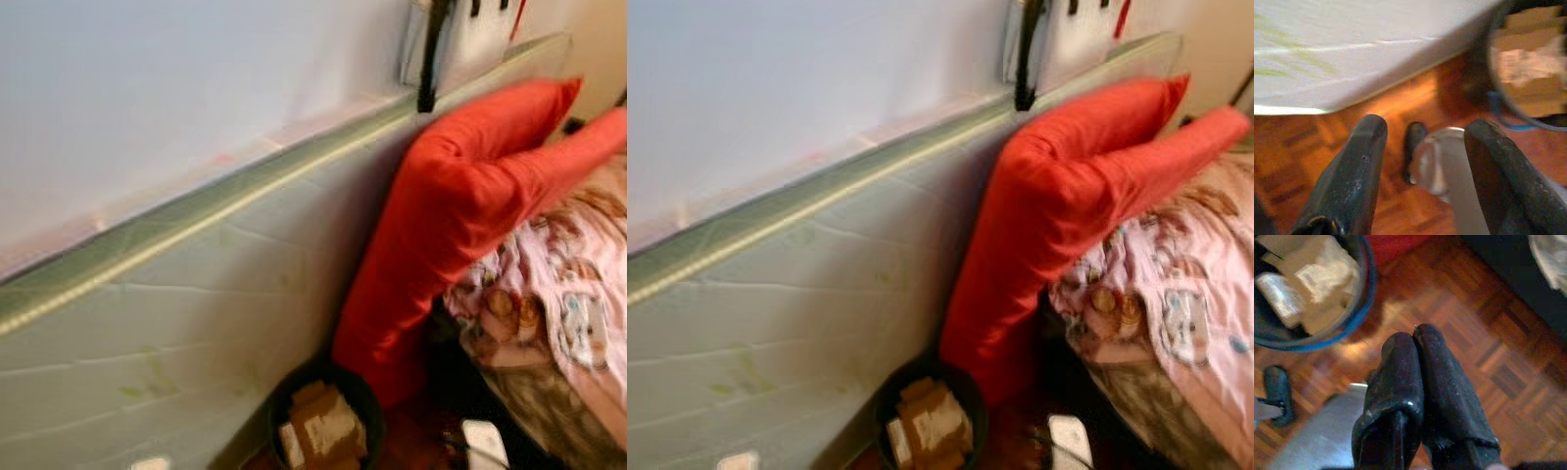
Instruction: Clean up the room
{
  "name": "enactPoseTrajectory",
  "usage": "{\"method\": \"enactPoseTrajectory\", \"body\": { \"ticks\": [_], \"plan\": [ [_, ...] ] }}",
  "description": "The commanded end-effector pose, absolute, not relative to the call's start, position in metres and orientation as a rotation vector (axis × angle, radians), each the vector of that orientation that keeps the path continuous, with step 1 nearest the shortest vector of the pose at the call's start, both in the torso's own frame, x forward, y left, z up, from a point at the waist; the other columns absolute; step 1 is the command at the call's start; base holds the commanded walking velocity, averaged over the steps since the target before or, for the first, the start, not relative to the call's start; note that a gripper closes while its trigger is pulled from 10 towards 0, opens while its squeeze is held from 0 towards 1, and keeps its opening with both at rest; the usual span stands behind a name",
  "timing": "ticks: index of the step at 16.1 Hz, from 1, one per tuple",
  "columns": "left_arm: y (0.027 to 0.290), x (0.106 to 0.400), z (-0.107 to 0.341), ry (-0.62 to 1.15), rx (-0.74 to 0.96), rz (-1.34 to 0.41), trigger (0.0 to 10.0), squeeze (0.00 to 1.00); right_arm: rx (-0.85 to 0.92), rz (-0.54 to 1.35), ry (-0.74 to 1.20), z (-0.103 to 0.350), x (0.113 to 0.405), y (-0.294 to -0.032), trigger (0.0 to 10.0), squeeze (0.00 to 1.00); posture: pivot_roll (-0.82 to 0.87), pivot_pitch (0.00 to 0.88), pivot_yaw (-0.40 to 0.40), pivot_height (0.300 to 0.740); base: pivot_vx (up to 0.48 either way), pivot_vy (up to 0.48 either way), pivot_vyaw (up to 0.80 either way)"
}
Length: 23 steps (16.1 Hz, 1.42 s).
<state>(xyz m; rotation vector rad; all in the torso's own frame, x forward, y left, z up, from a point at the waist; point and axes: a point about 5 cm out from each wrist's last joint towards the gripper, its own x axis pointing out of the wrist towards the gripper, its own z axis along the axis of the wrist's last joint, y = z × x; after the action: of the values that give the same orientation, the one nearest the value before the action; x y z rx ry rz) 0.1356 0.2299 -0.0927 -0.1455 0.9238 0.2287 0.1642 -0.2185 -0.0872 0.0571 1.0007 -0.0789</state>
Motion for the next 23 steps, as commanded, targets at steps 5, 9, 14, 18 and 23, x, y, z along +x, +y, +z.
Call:
{"method": "enactPoseTrajectory", "body": {
  "ticks": [5,9,14,18,23],
  "plan": [
    [0.220,0.197,-0.068,0.779,0.020,0.135,10.0,0.00,0.274,-0.184,0.887,-0.086,0.161,-0.222,10.0,0.00,0.01,0.167,-0.025,0.740,0.000,-0.258,-0.11],
    [0.219,0.196,-0.068,0.779,0.017,0.133,10.0,0.00,0.280,-0.146,0.889,-0.090,0.167,-0.184,10.0,0.00,0.00,0.165,-0.027,0.740,0.000,-0.259,0.00],
    [0.216,0.196,-0.068,0.778,0.011,0.127,10.0,0.00,0.270,-0.122,0.900,-0.088,0.175,-0.169,10.0,0.00,0.00,0.162,-0.029,0.740,0.000,-0.257,0.00],
    [0.217,0.195,-0.069,0.783,0.010,0.122,10.0,0.00,0.254,-0.118,0.902,-0.087,0.179,-0.167,10.0,0.00,-0.01,0.156,-0.020,0.740,0.000,-0.257,-0.70],
    [0.215,0.198,-0.068,0.782,0.012,0.113,10.0,0.00,0.252,-0.118,0.896,-0.085,0.184,-0.164,10.0,0.00,-0.01,0.155,-0.015,0.740,0.000,-0.257,-0.75]
  ]
}}
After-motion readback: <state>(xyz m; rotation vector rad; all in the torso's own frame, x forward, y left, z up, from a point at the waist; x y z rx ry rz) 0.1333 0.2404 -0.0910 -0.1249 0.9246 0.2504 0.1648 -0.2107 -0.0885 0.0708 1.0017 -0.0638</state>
